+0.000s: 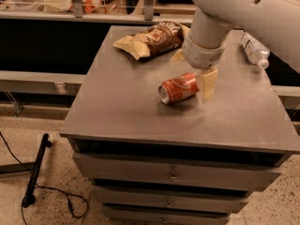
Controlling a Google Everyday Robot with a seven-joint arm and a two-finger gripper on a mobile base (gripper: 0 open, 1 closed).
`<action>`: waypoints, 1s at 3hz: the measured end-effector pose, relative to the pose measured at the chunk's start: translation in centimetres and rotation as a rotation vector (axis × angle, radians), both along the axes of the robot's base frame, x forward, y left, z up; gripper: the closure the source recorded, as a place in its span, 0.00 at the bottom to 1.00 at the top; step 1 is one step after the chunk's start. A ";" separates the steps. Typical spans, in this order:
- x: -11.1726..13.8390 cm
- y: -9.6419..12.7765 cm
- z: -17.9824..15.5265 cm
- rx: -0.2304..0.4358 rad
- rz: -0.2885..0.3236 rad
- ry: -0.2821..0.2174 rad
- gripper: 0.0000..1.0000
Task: Knock coke can over
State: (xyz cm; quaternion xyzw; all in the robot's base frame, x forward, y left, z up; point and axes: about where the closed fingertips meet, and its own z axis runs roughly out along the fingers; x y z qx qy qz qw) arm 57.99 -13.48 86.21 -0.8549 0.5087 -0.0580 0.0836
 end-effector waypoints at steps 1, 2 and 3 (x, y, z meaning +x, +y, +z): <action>-0.1 -1.0 0.5 0.043 -0.013 0.011 0.00; 0.0 -4.5 0.5 0.156 -0.084 0.068 0.00; 0.6 -3.2 1.9 0.238 -0.078 0.058 0.00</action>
Offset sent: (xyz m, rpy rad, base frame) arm 0.0072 -0.0821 0.0231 0.4184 0.1633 -0.1939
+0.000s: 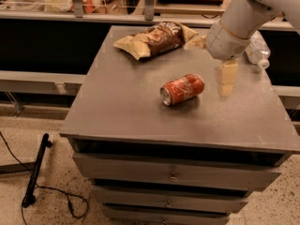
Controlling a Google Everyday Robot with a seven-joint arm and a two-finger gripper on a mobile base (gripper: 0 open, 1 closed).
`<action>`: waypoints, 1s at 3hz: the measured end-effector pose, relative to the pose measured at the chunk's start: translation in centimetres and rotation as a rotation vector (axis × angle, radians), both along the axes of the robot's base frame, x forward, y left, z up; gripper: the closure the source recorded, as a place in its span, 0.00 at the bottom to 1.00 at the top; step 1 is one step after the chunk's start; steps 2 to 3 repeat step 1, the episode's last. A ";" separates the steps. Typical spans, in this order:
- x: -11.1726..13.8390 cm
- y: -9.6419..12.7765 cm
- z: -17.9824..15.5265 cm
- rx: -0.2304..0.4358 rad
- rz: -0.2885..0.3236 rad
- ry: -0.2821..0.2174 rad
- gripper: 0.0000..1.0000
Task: Knock coke can over
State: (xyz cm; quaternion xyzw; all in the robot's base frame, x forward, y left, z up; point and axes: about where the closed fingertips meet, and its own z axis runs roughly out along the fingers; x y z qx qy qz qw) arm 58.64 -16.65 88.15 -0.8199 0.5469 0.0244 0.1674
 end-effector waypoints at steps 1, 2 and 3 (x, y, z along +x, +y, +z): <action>0.0 0.0 -0.2 -0.002 0.000 0.002 0.00; 0.0 0.0 -0.2 -0.002 0.000 0.002 0.00; 0.0 0.0 -0.2 -0.002 0.000 0.002 0.00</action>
Offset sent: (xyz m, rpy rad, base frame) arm 0.0000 0.0000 0.0000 0.0000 0.0000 0.0000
